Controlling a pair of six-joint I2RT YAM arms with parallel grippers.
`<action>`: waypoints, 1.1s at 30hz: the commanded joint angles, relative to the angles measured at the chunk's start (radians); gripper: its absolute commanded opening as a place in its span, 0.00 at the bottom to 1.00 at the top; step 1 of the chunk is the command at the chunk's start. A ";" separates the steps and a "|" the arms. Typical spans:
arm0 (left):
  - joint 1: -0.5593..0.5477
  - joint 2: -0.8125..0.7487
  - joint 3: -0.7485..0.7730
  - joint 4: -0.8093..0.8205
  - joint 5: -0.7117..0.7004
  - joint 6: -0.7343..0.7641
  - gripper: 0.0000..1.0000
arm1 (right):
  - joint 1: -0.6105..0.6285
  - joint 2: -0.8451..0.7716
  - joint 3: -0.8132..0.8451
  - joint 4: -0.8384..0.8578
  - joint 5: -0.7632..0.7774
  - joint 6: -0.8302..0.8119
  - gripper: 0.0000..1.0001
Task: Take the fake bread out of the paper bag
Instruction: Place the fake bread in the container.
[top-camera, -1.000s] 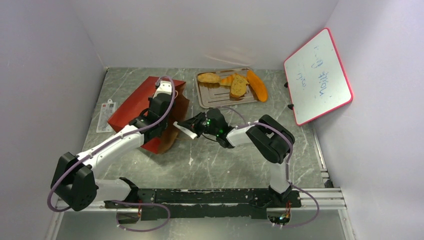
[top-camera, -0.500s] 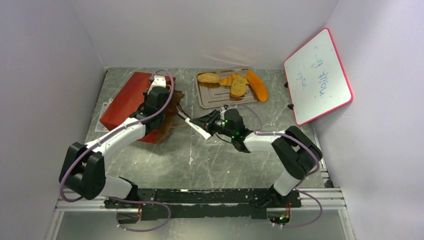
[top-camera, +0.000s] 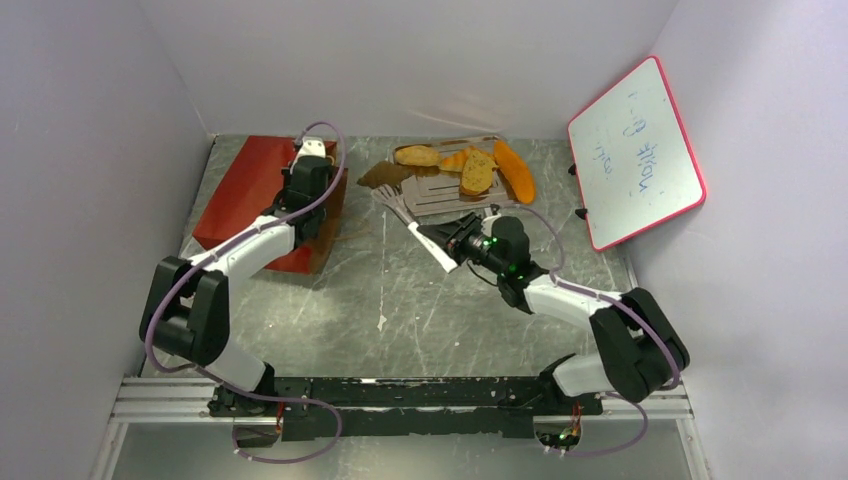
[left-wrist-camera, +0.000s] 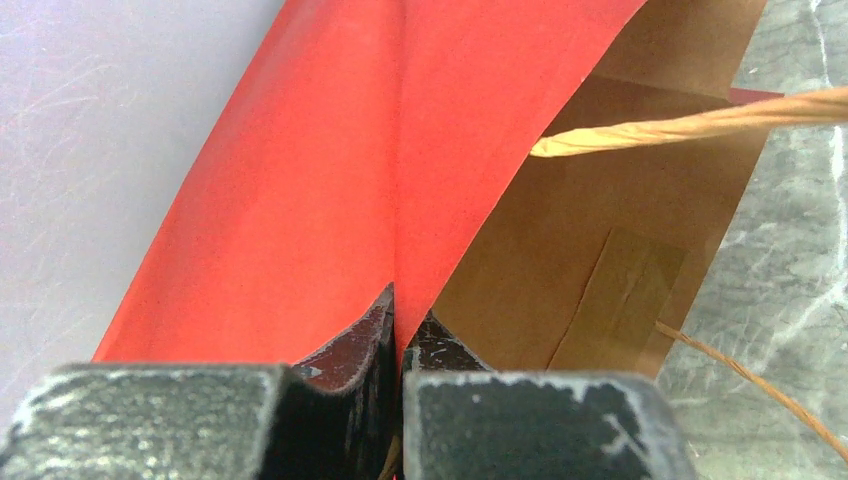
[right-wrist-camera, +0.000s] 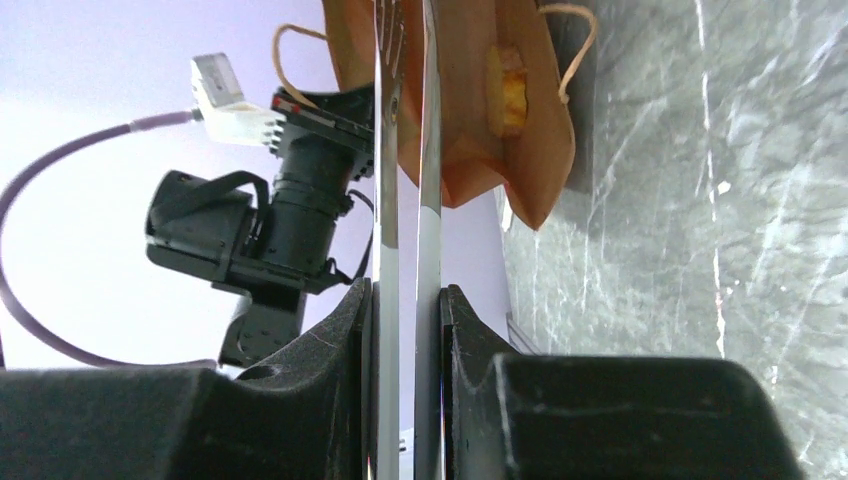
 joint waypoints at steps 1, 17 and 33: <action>0.017 0.020 0.036 0.059 0.033 0.028 0.07 | -0.070 -0.056 -0.020 -0.011 -0.016 -0.016 0.00; 0.013 -0.139 -0.022 0.093 0.168 0.030 0.07 | -0.209 0.273 0.036 0.219 -0.047 0.070 0.00; -0.003 -0.219 -0.083 0.095 0.190 0.023 0.07 | -0.256 0.447 0.161 0.260 -0.044 0.081 0.06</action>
